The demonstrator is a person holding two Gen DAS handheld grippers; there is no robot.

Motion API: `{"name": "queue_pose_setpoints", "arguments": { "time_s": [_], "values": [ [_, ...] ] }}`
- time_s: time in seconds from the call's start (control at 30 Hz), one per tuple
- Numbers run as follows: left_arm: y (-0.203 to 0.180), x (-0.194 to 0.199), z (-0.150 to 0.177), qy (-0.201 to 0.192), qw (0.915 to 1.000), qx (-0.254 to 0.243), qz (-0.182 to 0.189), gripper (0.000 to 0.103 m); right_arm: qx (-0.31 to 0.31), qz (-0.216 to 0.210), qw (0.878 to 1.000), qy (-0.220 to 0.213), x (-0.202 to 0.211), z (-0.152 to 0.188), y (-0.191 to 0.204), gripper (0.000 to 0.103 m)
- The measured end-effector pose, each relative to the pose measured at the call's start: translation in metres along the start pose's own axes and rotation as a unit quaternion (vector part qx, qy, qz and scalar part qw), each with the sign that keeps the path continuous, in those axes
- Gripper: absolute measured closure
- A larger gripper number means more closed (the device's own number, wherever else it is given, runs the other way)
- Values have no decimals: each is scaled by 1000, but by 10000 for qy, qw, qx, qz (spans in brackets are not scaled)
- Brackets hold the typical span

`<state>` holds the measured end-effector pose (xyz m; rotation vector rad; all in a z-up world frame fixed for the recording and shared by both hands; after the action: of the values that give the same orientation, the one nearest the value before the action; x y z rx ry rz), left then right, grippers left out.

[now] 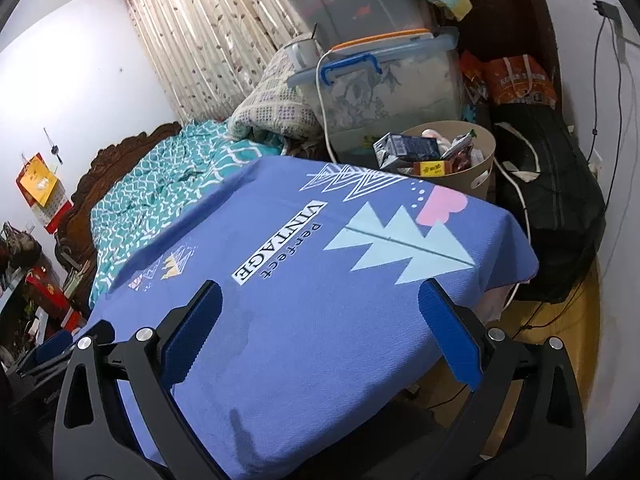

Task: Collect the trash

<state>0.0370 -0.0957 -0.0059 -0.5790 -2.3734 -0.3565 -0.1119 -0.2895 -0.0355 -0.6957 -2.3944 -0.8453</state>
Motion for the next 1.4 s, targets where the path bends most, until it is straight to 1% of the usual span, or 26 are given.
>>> {"name": "queue_pose_setpoints", "arguments": {
  "time_s": [0.1, 0.27, 0.47, 0.6, 0.73, 0.93, 1.07, 1.17, 1.4],
  "values": [
    [3, 0, -4, 7, 10000, 52, 5, 9, 41, -95, 9999, 41, 0, -4, 5, 5],
    [1, 2, -8, -18, 9998, 176, 31, 9, 115, -128, 9998, -129, 17, -12, 3, 5],
    [-12, 0, -7, 135, 9999, 53, 41, 9, 44, -174, 9998, -124, 17, -8, -7, 5],
    [-18, 2, -9, 73, 9999, -33, -75, 9, 1, -198, 9997, -134, 17, -6, -14, 5],
    [-29, 3, -8, 96, 9997, -186, -104, 8, -109, -193, 9997, -137, 19, -7, -25, 5],
    [-40, 4, -7, 111, 9995, -281, -24, 8, -214, -180, 9994, -189, 23, -11, -34, 5],
    [-42, 7, -9, 71, 9995, -301, -29, 8, -219, -185, 9994, -211, 24, -13, -34, 5],
    [-43, 11, -10, -2, 9996, -253, 83, 9, -183, -191, 9994, -242, 26, -14, -32, 5],
    [-42, 13, -8, -55, 9994, -293, 190, 9, -172, -109, 9994, -272, 32, -12, -29, 5]
  ]
}}
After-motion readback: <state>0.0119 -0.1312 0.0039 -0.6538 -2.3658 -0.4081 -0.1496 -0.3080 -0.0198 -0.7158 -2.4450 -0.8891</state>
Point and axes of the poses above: each gripper's, at about its wrist camera, not at the fingertips, and x roughly against the way its jaws point, y to its left, z to its underside, the point moved 6 cm from there along -x, roughly the way its jaws point, and after that the axes turned 1 degree about z, right-handed, at the moved point
